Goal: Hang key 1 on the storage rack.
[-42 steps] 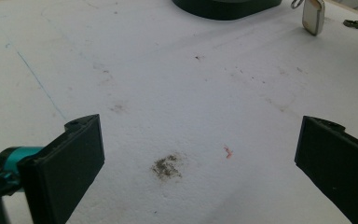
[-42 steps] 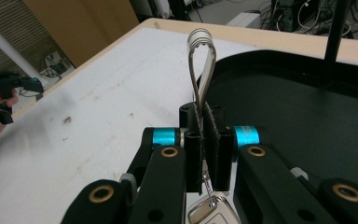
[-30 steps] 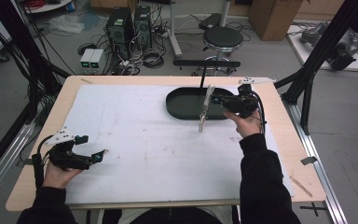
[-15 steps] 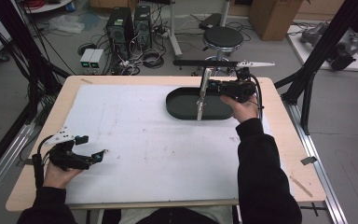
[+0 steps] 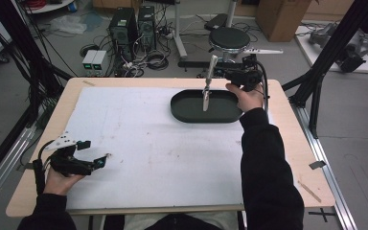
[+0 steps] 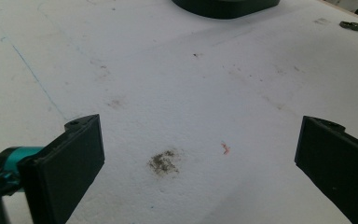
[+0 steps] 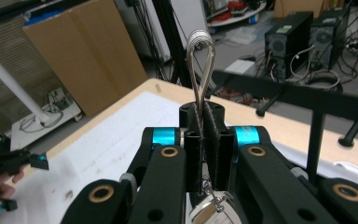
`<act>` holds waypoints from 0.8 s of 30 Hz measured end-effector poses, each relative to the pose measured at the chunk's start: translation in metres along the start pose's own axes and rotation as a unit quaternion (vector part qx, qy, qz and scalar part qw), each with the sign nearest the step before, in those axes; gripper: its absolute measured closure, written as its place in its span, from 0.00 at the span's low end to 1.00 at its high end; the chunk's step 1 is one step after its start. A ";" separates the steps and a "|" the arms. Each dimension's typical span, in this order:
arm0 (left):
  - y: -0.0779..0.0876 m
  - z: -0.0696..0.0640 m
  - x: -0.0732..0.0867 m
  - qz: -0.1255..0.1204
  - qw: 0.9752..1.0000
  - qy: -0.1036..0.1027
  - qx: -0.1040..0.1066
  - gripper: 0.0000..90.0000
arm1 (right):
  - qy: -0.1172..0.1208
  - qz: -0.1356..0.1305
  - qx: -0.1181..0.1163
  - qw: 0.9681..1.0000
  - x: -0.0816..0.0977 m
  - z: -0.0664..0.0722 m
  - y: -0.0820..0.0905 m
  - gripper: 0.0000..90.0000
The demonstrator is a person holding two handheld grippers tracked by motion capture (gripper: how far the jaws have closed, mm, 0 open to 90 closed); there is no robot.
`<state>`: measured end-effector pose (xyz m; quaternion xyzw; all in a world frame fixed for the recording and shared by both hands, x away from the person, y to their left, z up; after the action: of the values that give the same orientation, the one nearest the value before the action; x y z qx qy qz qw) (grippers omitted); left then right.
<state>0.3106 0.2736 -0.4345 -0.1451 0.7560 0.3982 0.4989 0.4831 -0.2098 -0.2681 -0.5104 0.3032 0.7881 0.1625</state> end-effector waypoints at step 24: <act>-0.004 0.005 0.000 0.003 1.000 0.001 0.008 0.02 | 0.007 0.006 0.033 0.999 -0.056 -0.022 -0.031 0.97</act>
<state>0.3160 0.2744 -0.4377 -0.1391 0.7602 0.3938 0.4976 0.5398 -0.1976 -0.2338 -0.5088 0.3326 0.7751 0.1725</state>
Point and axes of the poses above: each handheld gripper's, and its own axes: y roughly backward along the jaws, x roughly out of its underside, z roughly to its left, the point moved 3 cm from there along -y, roughly forward along the jaws, and after that the axes turned 1 degree about y, right-handed, at the moved point
